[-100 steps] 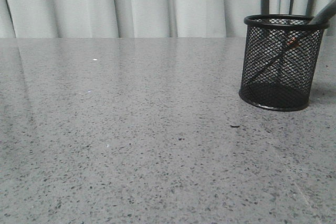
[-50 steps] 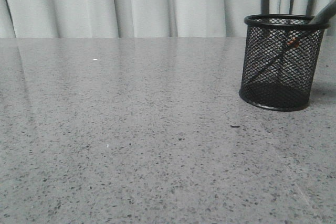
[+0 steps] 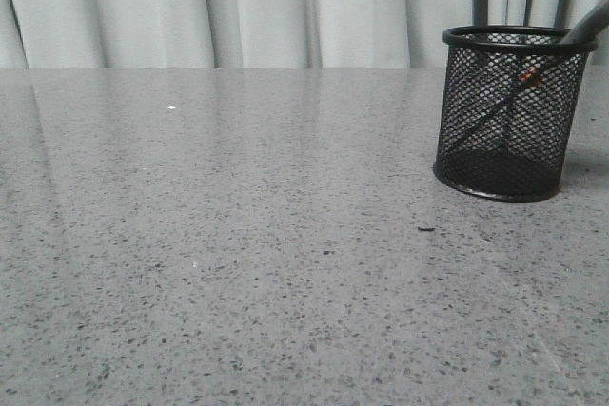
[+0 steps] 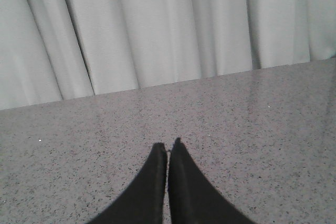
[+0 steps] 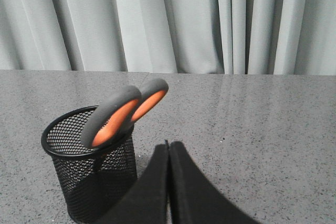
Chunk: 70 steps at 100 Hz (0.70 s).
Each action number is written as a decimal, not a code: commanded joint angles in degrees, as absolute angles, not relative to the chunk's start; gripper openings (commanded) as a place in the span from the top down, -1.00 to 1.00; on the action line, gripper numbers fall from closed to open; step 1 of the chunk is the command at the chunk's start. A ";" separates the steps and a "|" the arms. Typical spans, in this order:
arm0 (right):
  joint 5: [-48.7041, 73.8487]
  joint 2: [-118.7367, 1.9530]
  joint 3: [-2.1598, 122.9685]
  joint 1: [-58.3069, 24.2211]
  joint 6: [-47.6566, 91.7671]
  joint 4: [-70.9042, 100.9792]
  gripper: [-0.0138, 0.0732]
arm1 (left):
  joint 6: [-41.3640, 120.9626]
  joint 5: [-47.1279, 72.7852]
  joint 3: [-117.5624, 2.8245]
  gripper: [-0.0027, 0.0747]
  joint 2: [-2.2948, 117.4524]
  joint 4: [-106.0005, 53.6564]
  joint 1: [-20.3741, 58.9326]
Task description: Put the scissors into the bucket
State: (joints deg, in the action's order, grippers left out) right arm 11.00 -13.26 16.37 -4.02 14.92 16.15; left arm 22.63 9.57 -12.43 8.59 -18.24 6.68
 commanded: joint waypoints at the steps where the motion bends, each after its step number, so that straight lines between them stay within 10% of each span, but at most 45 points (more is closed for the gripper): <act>1: 6.16 -13.70 17.82 -4.19 15.13 16.35 0.84 | 21.98 4.90 -13.98 0.98 9.09 -19.06 6.60; 70: 6.16 -13.70 17.82 -4.19 15.13 16.35 0.84 | 1.64 0.00 1.12 0.98 -1.73 0.00 6.38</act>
State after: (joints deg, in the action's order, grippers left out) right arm 10.96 -13.26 16.37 -4.02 14.92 16.15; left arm 2.63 5.06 0.00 -0.20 1.08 6.56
